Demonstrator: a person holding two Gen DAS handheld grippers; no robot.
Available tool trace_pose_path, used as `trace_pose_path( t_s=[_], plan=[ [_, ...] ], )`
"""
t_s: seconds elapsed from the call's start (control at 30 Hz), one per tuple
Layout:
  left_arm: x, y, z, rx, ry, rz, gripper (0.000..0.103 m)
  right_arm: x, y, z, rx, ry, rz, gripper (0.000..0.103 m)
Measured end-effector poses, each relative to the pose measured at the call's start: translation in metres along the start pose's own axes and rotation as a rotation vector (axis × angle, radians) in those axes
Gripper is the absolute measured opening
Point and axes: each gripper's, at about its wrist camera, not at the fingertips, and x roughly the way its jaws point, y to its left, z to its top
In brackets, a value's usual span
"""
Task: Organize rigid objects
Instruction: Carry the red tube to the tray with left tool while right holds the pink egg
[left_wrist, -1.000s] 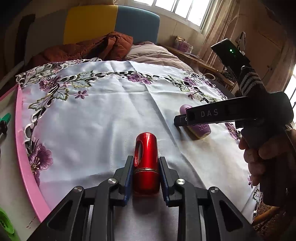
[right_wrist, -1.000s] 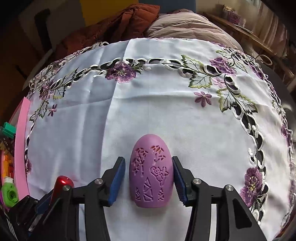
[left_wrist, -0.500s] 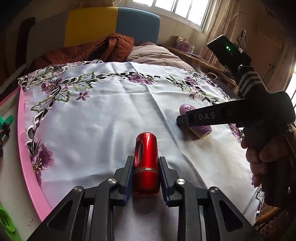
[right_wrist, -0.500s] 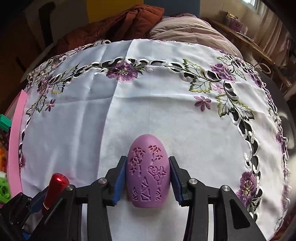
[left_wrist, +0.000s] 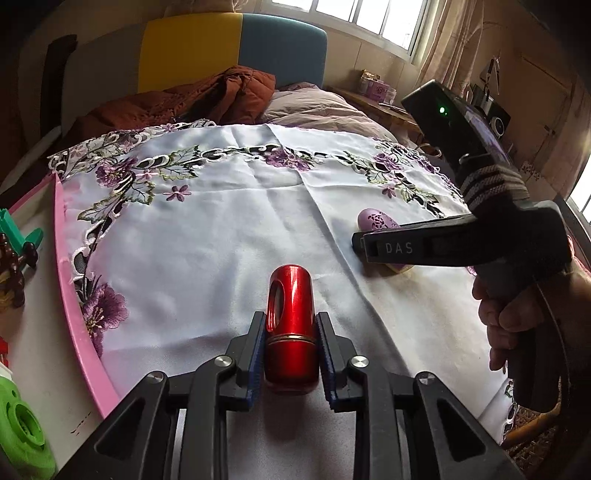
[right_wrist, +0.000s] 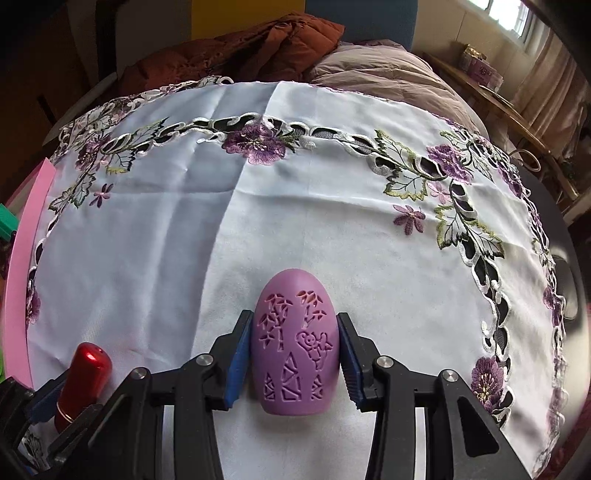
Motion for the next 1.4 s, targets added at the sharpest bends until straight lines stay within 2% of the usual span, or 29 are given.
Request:
trace_pose_path(
  t_s=[0.27, 0.9, 1.1, 1.2, 1.4],
  plan=[
    [-0.045, 0.003, 0.009, 0.005, -0.084, 0.029, 0.026, 0.000, 0.000, -0.001, -0.009, -0.006, -0.007, 0.045],
    [-0.103, 0.054, 0.003, -0.125, -0.164, 0.051, 0.026, -0.003, 0.009, -0.005, -0.082, -0.029, -0.057, 0.044],
    [-0.132, 0.097, -0.001, -0.230, -0.209, 0.069, 0.026, -0.004, 0.010, -0.005, -0.090, -0.032, -0.065, 0.044],
    [-0.147, 0.130, -0.006, -0.316, -0.223, 0.087, 0.026, -0.004, 0.011, -0.006, -0.103, -0.035, -0.076, 0.044],
    [-0.163, 0.186, -0.027, -0.451, -0.218, 0.184, 0.026, -0.005, 0.013, -0.005, -0.116, -0.035, -0.085, 0.044]
  ],
)
